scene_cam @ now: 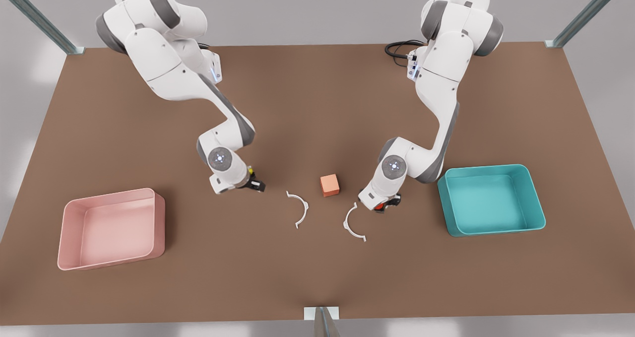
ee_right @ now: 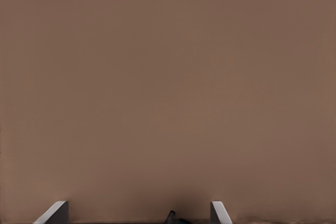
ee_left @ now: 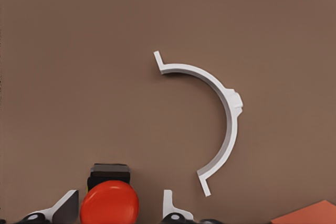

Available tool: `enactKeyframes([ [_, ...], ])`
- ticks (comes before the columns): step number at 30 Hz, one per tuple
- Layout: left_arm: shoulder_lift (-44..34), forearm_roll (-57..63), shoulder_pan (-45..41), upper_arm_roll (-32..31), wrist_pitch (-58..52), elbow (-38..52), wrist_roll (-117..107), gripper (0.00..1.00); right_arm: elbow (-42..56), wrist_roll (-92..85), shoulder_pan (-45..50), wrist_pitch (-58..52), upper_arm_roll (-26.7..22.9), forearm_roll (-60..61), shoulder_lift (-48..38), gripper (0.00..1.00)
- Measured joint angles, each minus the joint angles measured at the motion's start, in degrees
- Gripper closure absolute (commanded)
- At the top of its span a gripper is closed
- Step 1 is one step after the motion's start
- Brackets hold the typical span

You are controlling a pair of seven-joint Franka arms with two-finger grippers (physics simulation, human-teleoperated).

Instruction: Place the red button in the blue storage box with the left arm, and place the yellow button in the pink storage box with the right arm

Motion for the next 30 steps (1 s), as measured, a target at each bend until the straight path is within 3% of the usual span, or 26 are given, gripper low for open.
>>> enactKeyframes([
  [10,-0.21,0.89,0.16,0.03,0.49,0.02,-1.73,0.46,-7.04,8.22,-2.29,5.30,0.87,1.61,-2.36,0.00],
  [16,-2.31,1.23,0.23,1.37,0.21,0.17,-2.72,0.51,-7.84,11.57,-1.35,6.81,1.07,1.78,-2.41,0.00],
  [22,-11.03,1.33,4.40,1.95,-5.81,0.05,-2.43,0.53,-8.21,14.19,-0.77,7.40,1.77,2.33,-2.53,0.00],
  [25,-14.62,0.57,12.26,1.81,-10.63,-0.01,0.63,0.53,-8.20,15.21,-0.57,7.53,1.80,2.73,-2.52,0.08],
  [28,-15.34,-1.38,21.12,1.77,-13.81,0.71,5.94,0.53,-8.19,15.98,-0.56,7.65,1.82,2.94,-2.52,0.36],
  [30,-14.66,-2.97,26.01,1.77,-15.11,2.00,10.23,0.53,-8.25,16.46,-0.64,7.59,1.80,2.96,-2.59,0.36],
])
